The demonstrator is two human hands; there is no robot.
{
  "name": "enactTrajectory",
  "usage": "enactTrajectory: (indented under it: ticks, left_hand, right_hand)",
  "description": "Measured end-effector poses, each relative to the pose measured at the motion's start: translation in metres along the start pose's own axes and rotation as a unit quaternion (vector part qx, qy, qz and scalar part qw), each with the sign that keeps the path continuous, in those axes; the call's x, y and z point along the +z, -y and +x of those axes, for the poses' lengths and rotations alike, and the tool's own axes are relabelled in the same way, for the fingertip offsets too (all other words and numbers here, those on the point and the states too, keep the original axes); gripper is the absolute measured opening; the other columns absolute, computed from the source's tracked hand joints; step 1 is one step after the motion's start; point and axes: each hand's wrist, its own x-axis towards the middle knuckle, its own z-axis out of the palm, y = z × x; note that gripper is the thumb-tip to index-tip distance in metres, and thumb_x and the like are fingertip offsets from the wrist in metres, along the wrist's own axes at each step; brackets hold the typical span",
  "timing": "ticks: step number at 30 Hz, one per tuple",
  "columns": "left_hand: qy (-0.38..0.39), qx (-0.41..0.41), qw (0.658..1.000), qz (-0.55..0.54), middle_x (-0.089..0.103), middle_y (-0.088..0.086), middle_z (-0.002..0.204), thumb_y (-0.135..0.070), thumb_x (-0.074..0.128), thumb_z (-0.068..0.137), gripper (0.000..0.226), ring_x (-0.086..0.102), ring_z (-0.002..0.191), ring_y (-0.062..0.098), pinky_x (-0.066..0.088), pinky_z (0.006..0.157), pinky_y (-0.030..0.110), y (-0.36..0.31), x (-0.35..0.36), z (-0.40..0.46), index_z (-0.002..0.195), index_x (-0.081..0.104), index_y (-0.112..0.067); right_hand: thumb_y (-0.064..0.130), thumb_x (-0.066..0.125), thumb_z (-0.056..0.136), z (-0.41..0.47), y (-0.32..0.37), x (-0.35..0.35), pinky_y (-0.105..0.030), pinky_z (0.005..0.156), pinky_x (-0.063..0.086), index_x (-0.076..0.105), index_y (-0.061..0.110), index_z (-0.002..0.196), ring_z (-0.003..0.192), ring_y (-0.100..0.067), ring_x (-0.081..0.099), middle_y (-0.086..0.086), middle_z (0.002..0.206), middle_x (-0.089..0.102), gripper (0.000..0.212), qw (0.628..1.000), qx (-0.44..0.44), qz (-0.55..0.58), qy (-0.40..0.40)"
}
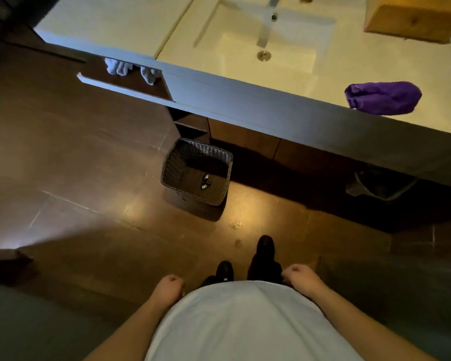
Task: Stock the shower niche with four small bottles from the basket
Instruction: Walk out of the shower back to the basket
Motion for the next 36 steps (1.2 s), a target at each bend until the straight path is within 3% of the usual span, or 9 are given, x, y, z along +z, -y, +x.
enactTrajectory:
  ticks: [4,8,12,15,18,23,27,30,36]
  left_hand:
    - [-0.011,-0.043,0.999,-0.011,0.055,0.011,0.077,-0.008,0.046,0.096,0.027,0.044,0.07,0.022,0.038,0.063,0.03,-0.017,0.018,-0.006,0.07,0.054,-0.007]
    - [-0.07,-0.066,0.991,-0.091,0.061,0.025,0.091,-0.012,0.047,0.097,0.025,0.048,0.073,0.026,0.039,0.061,0.033,-0.049,0.019,-0.015,0.09,0.062,0.007]
    - [-0.102,-0.062,0.985,-0.128,0.06,0.016,0.087,-0.015,0.046,0.098,0.022,0.05,0.073,0.023,0.041,0.063,0.033,-0.064,0.018,-0.015,0.086,0.06,-0.002]
    - [-0.103,-0.099,0.981,-0.134,0.059,0.015,0.081,-0.013,0.047,0.099,0.025,0.05,0.07,0.023,0.039,0.064,0.032,-0.061,0.016,-0.007,0.078,0.058,-0.004]
    - [-0.102,-0.128,0.98,-0.115,0.045,0.006,0.066,-0.007,0.048,0.097,0.037,0.04,0.063,0.019,0.033,0.063,0.031,-0.058,0.007,0.009,0.061,0.043,-0.014]
    - [-0.052,-0.121,0.985,-0.114,0.046,-0.002,0.071,-0.016,0.041,0.1,0.039,0.053,0.077,0.019,0.046,0.081,0.036,-0.084,-0.041,0.061,0.063,0.03,-0.025]
    - [-0.041,-0.083,0.987,-0.133,0.046,0.007,0.063,-0.012,0.046,0.1,0.028,0.039,0.055,0.019,0.035,0.053,0.029,-0.144,-0.096,0.087,0.071,0.047,-0.01]
    - [-0.003,-0.047,0.987,-0.151,0.054,0.009,0.068,-0.016,0.043,0.103,0.02,0.048,0.055,0.019,0.039,0.051,0.027,-0.188,-0.135,0.106,0.087,0.054,-0.011]
    - [0.014,0.037,0.99,-0.134,0.06,0.009,0.084,-0.02,0.043,0.101,0.021,0.056,0.069,0.019,0.046,0.058,0.027,-0.24,-0.202,0.137,0.107,0.059,-0.008]
  right_hand:
    - [0.018,0.053,0.099,0.036,0.033,-0.055,-0.035,0.064,0.05,0.065,0.005,0.092,0.071,-0.026,0.062,-0.016,0.084,0.067,0.019,1.0,-0.003,0.021,0.007]
    - [0.024,0.05,0.101,0.075,0.043,-0.107,-0.036,0.067,0.053,0.063,0.012,0.103,0.081,-0.029,0.066,-0.016,0.094,0.068,0.019,0.999,-0.007,-0.033,-0.01]
    - [0.02,0.047,0.102,0.101,0.043,-0.15,-0.046,0.08,0.054,0.063,0.002,0.101,0.09,-0.039,0.066,-0.024,0.095,0.067,0.024,0.997,0.052,-0.061,-0.016]
    - [0.019,0.046,0.102,0.116,0.055,-0.163,-0.044,0.074,0.052,0.064,-0.002,0.103,0.088,-0.04,0.065,-0.031,0.105,0.067,0.028,0.995,0.071,-0.07,-0.006]
    - [0.017,0.045,0.103,0.119,0.08,-0.152,-0.035,0.061,0.047,0.062,-0.005,0.107,0.076,-0.032,0.059,-0.024,0.09,0.063,0.028,0.993,0.08,-0.082,-0.016]
    - [0.017,0.049,0.1,0.116,0.143,-0.104,-0.034,0.057,0.042,0.06,-0.002,0.1,0.06,-0.027,0.053,-0.016,0.074,0.058,0.022,0.995,0.082,-0.042,-0.023]
    - [0.017,0.047,0.1,0.093,0.219,-0.048,-0.032,0.058,0.044,0.061,0.007,0.085,0.063,-0.025,0.057,-0.014,0.077,0.063,0.022,0.997,0.041,-0.059,0.013]
    - [0.02,0.053,0.097,0.086,0.274,-0.011,-0.034,0.071,0.051,0.067,0.011,0.084,0.08,-0.027,0.066,-0.013,0.087,0.071,0.02,0.994,-0.029,-0.099,0.039]
    - [0.028,0.057,0.096,0.076,0.337,0.017,-0.025,0.066,0.053,0.07,0.016,0.094,0.08,-0.019,0.067,-0.008,0.093,0.074,0.017,0.983,-0.067,-0.147,0.089]
